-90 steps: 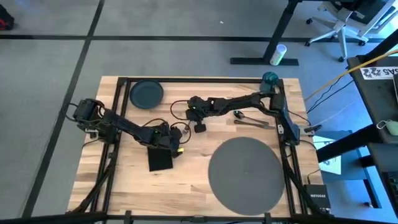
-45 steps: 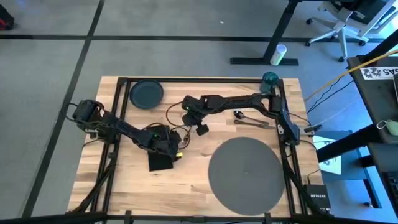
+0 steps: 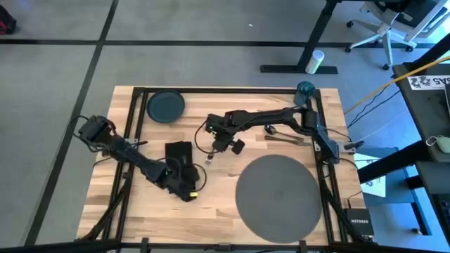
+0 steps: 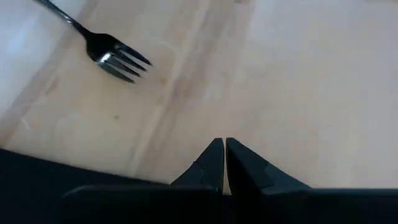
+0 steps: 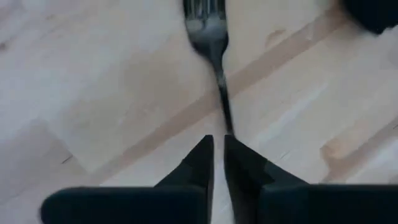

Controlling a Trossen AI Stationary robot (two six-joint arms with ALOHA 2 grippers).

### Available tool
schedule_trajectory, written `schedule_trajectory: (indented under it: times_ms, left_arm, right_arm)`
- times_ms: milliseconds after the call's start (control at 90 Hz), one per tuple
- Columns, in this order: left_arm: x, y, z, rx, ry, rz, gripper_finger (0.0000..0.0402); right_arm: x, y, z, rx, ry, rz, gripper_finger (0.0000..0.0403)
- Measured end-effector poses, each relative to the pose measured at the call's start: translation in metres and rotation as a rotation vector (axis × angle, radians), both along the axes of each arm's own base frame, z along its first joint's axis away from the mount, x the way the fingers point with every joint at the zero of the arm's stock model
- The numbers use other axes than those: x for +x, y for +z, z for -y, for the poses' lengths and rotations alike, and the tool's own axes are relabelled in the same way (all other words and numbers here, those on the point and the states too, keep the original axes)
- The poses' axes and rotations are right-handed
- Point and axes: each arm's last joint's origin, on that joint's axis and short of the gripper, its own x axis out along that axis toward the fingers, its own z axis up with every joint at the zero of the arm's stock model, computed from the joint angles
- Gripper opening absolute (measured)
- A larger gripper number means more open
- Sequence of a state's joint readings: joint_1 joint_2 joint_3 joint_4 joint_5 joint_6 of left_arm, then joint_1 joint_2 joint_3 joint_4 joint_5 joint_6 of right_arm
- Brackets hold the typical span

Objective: Set table place
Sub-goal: Put the black fork on the black table napkin

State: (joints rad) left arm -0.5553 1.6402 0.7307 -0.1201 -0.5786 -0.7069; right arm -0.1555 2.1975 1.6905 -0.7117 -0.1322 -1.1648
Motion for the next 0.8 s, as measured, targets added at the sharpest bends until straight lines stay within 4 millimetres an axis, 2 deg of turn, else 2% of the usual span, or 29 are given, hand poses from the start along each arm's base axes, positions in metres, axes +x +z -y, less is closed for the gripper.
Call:
schedule_trajectory:
  times_ms: [122, 222, 522, 656, 800]
  left_arm:
    - [-0.006, 0.0, 0.01, -0.007, -0.008, 0.018, 0.0]
    - [-0.011, 0.0, 0.019, -0.019, -0.022, 0.027, 0.0]
    - [-0.027, 0.001, 0.04, -0.06, -0.05, 0.053, 0.0]
    - [-0.031, 0.001, 0.044, -0.063, -0.05, 0.062, 0.0]
    - [-0.032, 0.001, 0.045, -0.071, -0.045, 0.065, 0.0]
  right_arm:
    - [0.003, 0.001, 0.001, 0.002, -0.002, 0.038, 0.0075]
    - [0.004, 0.002, 0.001, 0.005, -0.002, 0.045, 0.0086]
    - [0.008, -0.01, 0.0, 0.052, 0.016, 0.053, 0.0057]
    - [0.011, -0.025, 0.001, 0.057, 0.015, 0.031, 0.005]
    - [0.013, -0.027, 0.001, 0.065, -0.004, 0.028, 0.0049]
